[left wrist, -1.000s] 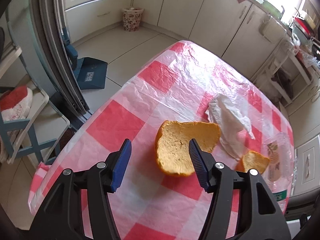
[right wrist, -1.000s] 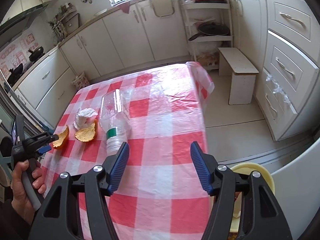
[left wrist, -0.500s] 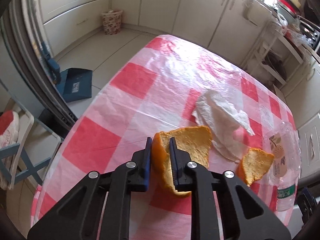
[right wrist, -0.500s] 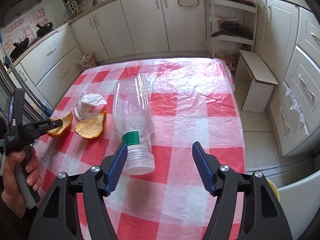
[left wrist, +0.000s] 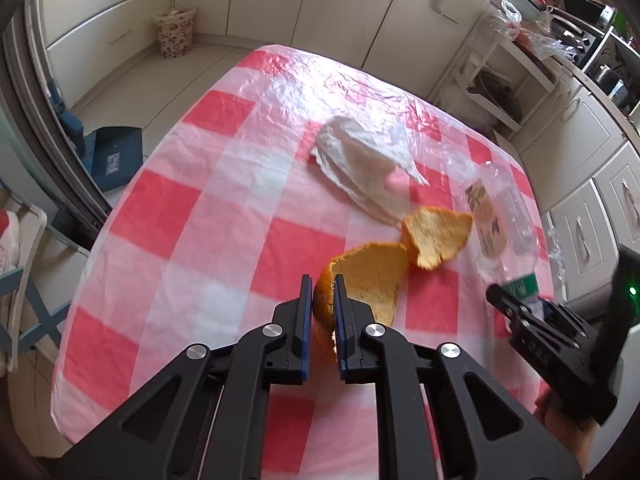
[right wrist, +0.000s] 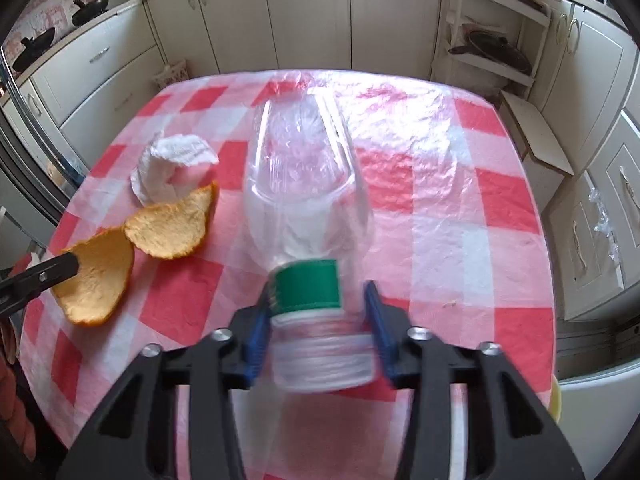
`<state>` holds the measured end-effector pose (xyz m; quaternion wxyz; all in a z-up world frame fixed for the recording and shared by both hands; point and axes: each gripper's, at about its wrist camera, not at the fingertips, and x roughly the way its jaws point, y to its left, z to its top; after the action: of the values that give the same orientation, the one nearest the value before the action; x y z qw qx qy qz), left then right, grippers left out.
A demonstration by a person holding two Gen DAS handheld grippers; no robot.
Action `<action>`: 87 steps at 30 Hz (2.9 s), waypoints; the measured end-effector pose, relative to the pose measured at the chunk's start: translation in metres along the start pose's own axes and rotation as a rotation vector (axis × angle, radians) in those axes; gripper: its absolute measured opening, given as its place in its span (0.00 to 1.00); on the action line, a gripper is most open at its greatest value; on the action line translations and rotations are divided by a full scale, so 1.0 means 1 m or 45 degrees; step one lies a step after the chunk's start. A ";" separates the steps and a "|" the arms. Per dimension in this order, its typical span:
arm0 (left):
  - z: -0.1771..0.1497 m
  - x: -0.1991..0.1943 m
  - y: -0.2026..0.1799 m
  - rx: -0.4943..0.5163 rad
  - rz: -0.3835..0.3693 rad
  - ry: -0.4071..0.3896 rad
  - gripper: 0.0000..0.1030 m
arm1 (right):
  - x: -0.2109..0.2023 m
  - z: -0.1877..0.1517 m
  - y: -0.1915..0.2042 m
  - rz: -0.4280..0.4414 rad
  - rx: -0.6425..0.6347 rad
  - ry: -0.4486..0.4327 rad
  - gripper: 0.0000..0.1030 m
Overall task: Collect trash
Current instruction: 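Grasp an orange peel with the left gripper while the right grasps the clear plastic bottle, then carry peel and bottle over the yellow bucket and open both grippers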
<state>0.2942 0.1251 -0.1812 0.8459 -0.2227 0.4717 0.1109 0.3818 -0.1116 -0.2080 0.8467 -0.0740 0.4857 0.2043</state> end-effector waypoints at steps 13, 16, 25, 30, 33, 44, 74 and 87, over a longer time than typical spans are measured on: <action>-0.063 -0.024 -0.031 0.085 -0.165 0.033 0.09 | -0.066 -0.043 -0.030 0.041 0.039 -0.072 0.39; -0.075 -0.032 -0.051 0.152 -0.196 0.011 0.09 | -0.085 -0.055 -0.044 0.030 0.069 -0.106 0.39; -0.109 -0.043 -0.109 0.290 -0.283 0.024 0.09 | -0.127 -0.095 -0.102 -0.040 0.203 -0.173 0.39; -0.118 -0.049 -0.138 0.338 -0.350 0.017 0.09 | -0.135 -0.116 -0.143 -0.113 0.313 -0.173 0.39; -0.129 -0.047 -0.165 0.380 -0.387 0.037 0.09 | -0.131 -0.126 -0.162 -0.165 0.353 -0.144 0.39; -0.158 -0.033 -0.223 0.471 -0.398 0.075 0.09 | -0.091 -0.154 -0.225 -0.226 0.560 -0.014 0.57; -0.191 -0.004 -0.308 0.562 -0.452 0.143 0.09 | -0.207 -0.141 -0.257 -0.067 0.815 -0.542 0.72; -0.200 0.040 -0.353 0.548 -0.408 0.227 0.29 | -0.210 -0.143 -0.272 -0.041 0.865 -0.558 0.72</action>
<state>0.3065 -0.2817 -0.2102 0.8356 -0.1187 0.5158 -0.1471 0.2886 -0.4619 -0.1225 0.9095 0.2479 0.3323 0.0298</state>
